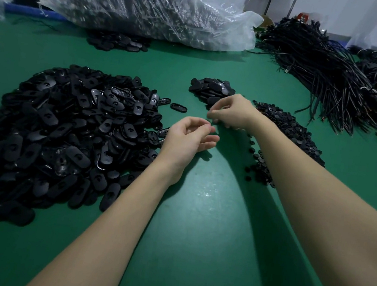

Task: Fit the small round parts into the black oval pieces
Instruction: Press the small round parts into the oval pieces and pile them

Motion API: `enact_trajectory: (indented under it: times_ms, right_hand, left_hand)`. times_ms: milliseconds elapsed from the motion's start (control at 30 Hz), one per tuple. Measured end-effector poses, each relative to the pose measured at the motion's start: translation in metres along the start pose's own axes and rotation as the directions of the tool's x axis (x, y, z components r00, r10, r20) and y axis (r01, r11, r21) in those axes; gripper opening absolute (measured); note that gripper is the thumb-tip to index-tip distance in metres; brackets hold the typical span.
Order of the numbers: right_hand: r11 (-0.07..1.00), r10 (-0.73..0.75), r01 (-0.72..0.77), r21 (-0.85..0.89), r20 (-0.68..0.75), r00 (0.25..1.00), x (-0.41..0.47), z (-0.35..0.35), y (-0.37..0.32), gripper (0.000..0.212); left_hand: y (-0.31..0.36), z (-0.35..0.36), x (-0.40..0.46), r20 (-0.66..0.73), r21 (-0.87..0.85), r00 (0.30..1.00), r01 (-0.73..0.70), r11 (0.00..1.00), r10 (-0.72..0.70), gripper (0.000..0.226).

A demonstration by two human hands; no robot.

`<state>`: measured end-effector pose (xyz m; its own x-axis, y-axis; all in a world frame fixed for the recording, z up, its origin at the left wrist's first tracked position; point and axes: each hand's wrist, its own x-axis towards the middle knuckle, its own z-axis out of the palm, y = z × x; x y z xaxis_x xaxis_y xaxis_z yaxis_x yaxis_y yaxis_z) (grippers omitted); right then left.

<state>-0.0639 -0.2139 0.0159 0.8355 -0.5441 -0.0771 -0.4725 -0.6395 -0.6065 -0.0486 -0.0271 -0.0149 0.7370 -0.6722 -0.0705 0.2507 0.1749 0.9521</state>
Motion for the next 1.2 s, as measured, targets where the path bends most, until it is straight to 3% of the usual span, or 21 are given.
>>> enact_trajectory:
  times_ms: [67, 167, 267, 433, 667, 767, 967, 1100, 1200]
  right_hand:
    - [0.996, -0.021, 0.035, -0.079, 0.166, 0.986, -0.004, -0.004, -0.012, 0.011]
    - [0.986, -0.023, 0.069, -0.152, 0.283, 0.959, -0.005, -0.003, -0.033, 0.012]
    - [0.976, -0.04, 0.113, -0.188, 0.355, 0.934, -0.005, 0.006, -0.055, 0.006]
    - [0.945, -0.093, 0.21, -0.25, 0.409, 0.908, -0.005, 0.023, -0.082, 0.014]
    - [0.932, -0.128, 0.234, -0.278, 0.351, 0.927, -0.009, 0.027, -0.083, 0.007]
    - [0.965, -0.153, 0.204, -0.166, 0.276, 0.949, -0.018, 0.014, -0.072, 0.008]
    - [0.977, -0.182, 0.182, 0.112, -0.01, 0.983, -0.058, -0.01, -0.024, 0.016]
    - [0.966, -0.151, 0.17, 0.197, -0.105, 0.983, -0.086, -0.011, 0.002, 0.011]
    - [0.955, -0.16, 0.19, 0.23, -0.142, 0.977, -0.102, -0.009, 0.007, 0.013]
  left_hand:
    - [-0.001, 0.001, 0.0, 0.007, 0.031, 1.0, -0.015, 0.999, 0.015, 0.004]
    - [-0.007, 0.005, -0.004, 0.056, 0.192, 0.994, -0.102, 0.976, 0.093, 0.009]
    - [-0.012, 0.009, -0.007, 0.101, 0.347, 0.987, -0.154, 0.925, 0.127, 0.009]
    - [-0.014, 0.007, -0.005, 0.105, 0.383, 0.986, -0.158, 0.91, 0.127, 0.007]
    - [-0.013, 0.007, -0.005, 0.119, 0.394, 0.986, -0.155, 0.906, 0.117, 0.009]
    - [-0.013, 0.005, -0.005, 0.111, 0.369, 0.987, -0.153, 0.917, 0.12, 0.007]
    - [-0.013, 0.004, -0.003, 0.035, 0.264, 0.988, -0.156, 0.952, 0.153, 0.002]
    - [-0.011, 0.003, -0.003, 0.024, 0.228, 0.991, -0.134, 0.964, 0.132, 0.028]
    - [-0.011, 0.001, -0.002, 0.026, 0.256, 0.991, -0.135, 0.957, 0.132, 0.03]
